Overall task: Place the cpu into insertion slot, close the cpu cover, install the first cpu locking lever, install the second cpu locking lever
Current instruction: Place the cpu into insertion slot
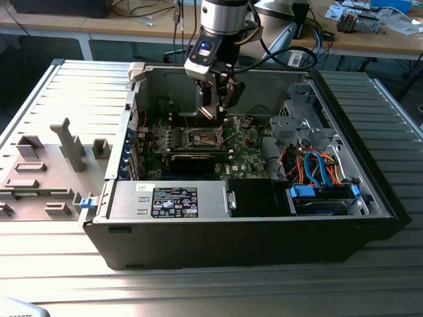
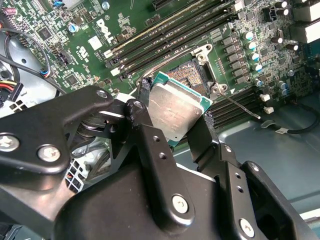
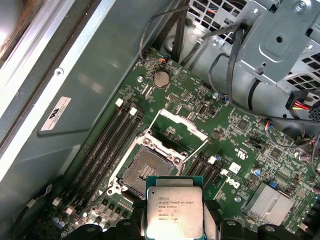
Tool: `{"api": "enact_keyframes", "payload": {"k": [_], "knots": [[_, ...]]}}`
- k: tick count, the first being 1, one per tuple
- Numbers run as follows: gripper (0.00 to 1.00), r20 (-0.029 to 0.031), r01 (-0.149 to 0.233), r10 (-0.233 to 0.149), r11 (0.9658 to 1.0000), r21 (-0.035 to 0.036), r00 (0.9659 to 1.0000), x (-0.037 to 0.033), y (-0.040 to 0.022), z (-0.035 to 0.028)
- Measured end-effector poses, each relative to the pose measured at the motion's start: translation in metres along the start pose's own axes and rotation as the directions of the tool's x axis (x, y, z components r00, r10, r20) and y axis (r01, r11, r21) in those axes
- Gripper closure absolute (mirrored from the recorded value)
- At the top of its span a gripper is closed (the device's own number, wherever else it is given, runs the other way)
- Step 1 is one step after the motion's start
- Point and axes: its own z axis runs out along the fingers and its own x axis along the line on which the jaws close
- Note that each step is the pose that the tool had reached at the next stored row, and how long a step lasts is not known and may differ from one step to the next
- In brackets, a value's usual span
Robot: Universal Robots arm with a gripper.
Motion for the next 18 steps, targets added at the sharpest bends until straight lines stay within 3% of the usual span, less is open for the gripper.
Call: {"api": "enact_keyframes", "payload": {"k": [18], "knots": [[0.45, -0.0004, -0.010, 0.010, 1.0000, 0.0003, 1.0000, 0.0000, 0.0000, 0.0000]]}}
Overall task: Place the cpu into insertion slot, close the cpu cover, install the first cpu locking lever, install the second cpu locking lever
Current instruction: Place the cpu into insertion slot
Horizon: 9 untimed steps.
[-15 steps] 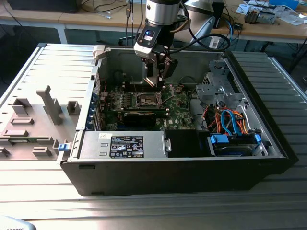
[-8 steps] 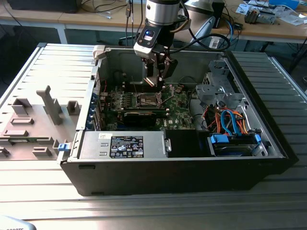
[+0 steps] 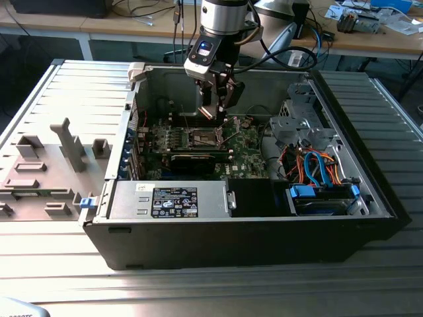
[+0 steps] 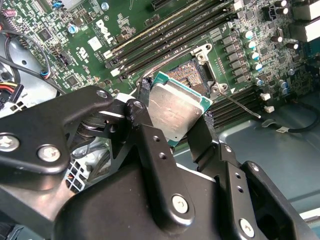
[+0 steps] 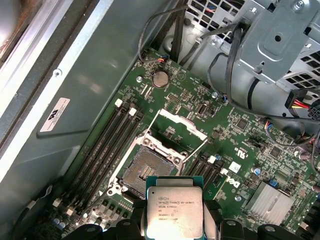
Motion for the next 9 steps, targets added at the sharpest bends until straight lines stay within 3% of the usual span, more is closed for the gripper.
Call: {"api": "enact_keyframes", "payload": {"k": [9], "knots": [[0.45, -0.0002, -0.006, 0.006, 1.0000, 0.0002, 1.0000, 0.0000, 0.0000, 0.0000]]}}
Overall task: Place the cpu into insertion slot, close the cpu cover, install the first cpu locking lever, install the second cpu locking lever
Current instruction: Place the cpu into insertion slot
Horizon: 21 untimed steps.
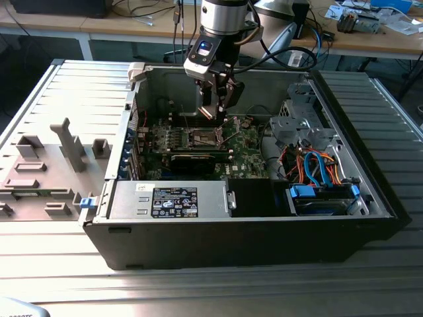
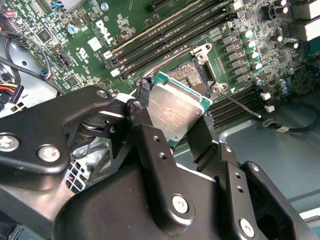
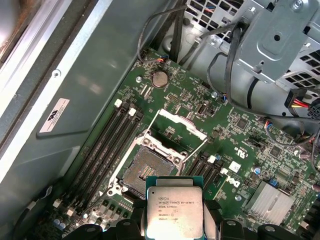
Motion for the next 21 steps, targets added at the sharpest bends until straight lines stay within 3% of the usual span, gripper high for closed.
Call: {"api": "enact_keyframes", "payload": {"k": [21], "knots": [[0.45, -0.0005, -0.017, 0.017, 0.9999, 0.0007, 0.9999, 0.0000, 0.0000, 0.0000]]}}
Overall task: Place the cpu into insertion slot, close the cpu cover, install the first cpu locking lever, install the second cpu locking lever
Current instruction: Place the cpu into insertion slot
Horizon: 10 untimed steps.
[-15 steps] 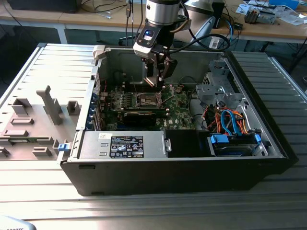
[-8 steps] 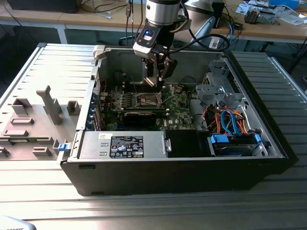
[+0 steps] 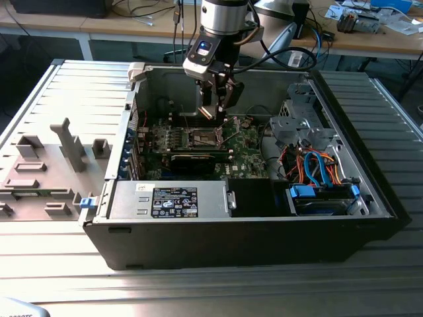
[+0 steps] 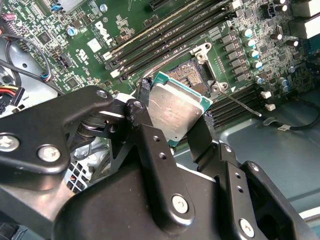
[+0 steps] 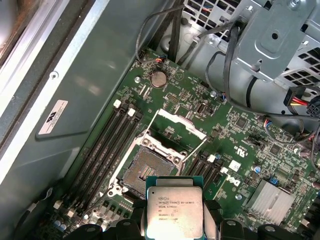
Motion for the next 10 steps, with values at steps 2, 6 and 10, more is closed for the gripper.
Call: {"api": "enact_keyframes", "payload": {"k": [2, 6, 10], "knots": [[0.45, -0.0002, -0.006, 0.006, 1.0000, 0.0001, 1.0000, 0.0000, 0.0000, 0.0001], [0.45, -0.0006, -0.017, 0.017, 0.9999, 0.0005, 0.9999, 0.0000, 0.0000, 0.0001], [0.45, -0.0010, -0.026, 0.026, 0.9997, 0.0008, 0.9997, 0.0000, 0.0000, 0.0001]]}}
